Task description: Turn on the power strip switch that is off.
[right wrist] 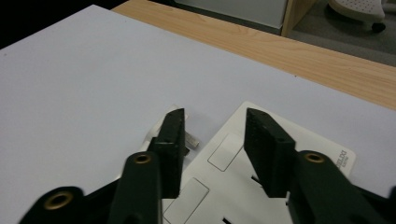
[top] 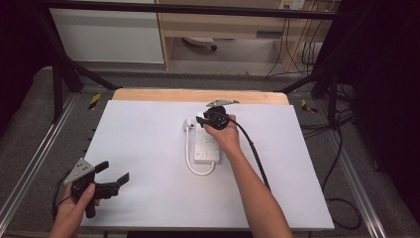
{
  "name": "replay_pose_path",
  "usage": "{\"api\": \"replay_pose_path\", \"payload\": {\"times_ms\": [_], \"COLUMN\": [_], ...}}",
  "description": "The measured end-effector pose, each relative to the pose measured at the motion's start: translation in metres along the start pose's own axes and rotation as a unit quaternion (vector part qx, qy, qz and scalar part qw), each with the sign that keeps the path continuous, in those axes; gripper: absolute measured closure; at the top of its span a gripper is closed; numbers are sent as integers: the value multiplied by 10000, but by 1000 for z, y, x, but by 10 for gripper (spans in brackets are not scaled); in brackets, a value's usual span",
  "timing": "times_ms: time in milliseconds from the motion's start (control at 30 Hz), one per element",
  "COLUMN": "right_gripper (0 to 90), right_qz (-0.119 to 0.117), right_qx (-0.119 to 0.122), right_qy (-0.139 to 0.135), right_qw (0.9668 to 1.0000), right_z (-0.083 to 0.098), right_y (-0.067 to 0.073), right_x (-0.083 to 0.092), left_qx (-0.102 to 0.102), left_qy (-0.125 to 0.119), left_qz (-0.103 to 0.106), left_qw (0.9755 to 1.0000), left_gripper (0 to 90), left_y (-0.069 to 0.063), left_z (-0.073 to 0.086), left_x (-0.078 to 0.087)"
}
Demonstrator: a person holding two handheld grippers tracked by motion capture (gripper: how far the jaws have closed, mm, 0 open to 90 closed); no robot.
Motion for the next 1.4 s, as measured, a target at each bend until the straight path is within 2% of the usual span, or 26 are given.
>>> {"api": "replay_pose_path", "payload": {"times_ms": [167,267,533,733,867,900,967,1067,1133,1400], "right_gripper": [406,352,184,93,72,66,65,58,59,47], "right_qz": [-77,-99,-49,-43,-51,-73,-77,-72,-35,-152], "right_qx": [-60,-100,-165,-214,-236,-229,-213,-140,-91,-103], "right_qy": [15,-74,-103,-174,-286,-332,-340,-420,-453,-572], "right_qw": [10000,9999,9998,9996,9993,9992,9992,9990,9989,9982], "right_z": [-1,-2,5,12,17,20,21,29,31,52], "right_y": [5,8,8,6,4,4,4,2,1,-3], "right_x": [9,16,38,60,79,88,92,112,116,151], "left_qx": [5,-11,-12,-6,-11,-7,-12,-21,-10,-7], "left_qy": [2,-1,18,37,44,48,50,60,59,74], "left_qz": [6,13,-2,-9,-13,-19,-15,-19,-19,-17], "left_qw": [10000,10000,10000,10000,10000,10000,10000,10000,10000,10000], "left_gripper": [55,55,54,55,54,54,54,54,54,56], "left_y": [-1,-1,-1,-1,-1,-1,-1,-1,-1,-1], "left_z": [0,0,0,1,1,1,1,1,1,2], "left_x": [0,0,0,-1,-1,-1,0,0,0,0]}}
Point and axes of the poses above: each handheld gripper's, and its own axes: x roughly backward along the jaws, z roughly out of its underside, y roughly to its left, the point moved 8 cm from there along -x, roughly forward along the jaws, and after that the axes turned 15 degrees about -x, right-handed, at the moved point
